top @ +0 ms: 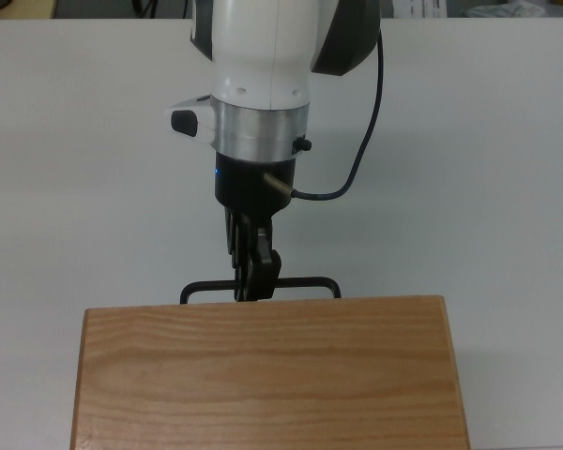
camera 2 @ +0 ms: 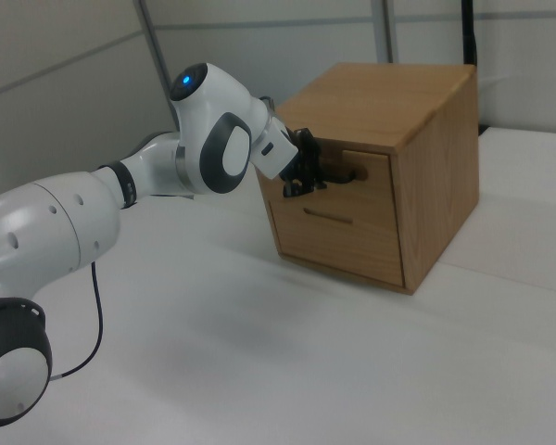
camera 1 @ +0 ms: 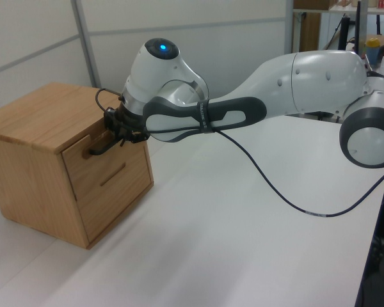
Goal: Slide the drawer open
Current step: 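Close the gripper around the black drawer handle, then pull the handle outward, sliding the upper drawer out of the cabinet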
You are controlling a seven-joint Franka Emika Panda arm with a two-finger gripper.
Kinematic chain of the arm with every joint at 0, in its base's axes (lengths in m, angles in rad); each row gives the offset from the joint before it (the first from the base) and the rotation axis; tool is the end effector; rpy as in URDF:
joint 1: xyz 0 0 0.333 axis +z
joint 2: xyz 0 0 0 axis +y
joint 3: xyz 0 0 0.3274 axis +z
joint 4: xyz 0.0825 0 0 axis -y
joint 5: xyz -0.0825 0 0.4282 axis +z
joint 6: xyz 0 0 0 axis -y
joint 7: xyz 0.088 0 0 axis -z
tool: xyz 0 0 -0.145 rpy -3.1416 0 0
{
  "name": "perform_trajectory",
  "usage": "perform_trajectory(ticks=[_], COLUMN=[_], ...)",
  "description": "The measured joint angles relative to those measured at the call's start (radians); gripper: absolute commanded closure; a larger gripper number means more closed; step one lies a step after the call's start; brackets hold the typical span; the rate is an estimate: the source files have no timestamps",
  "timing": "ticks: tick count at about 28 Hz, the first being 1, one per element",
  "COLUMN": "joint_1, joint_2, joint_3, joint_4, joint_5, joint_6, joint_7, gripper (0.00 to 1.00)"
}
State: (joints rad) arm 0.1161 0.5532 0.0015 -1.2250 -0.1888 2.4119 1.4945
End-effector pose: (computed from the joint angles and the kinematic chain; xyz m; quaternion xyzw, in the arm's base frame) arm 0.8301 0.0919 0.4966 -0.7604 0.5648 -0.2734 0.1676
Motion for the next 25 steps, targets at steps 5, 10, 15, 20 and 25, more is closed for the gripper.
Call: perform_trajectory(ticks=[5,10,15,20,25], joint_1=[0.000,0.000,-0.001,-0.002,-0.002], joint_2=[0.001,-0.015,-0.078,-0.172,-0.266], joint_3=[0.000,0.001,0.010,0.024,0.034], joint_4=[-0.001,-0.021,-0.103,-0.224,-0.335], joint_5=[-0.001,-0.003,-0.007,-0.008,-0.008], joint_6=[-0.003,-0.008,-0.015,-0.031,-0.060], joint_7=[0.003,0.003,0.003,0.003,0.005], gripper=[1.00,1.00,1.00,1.00,1.00])
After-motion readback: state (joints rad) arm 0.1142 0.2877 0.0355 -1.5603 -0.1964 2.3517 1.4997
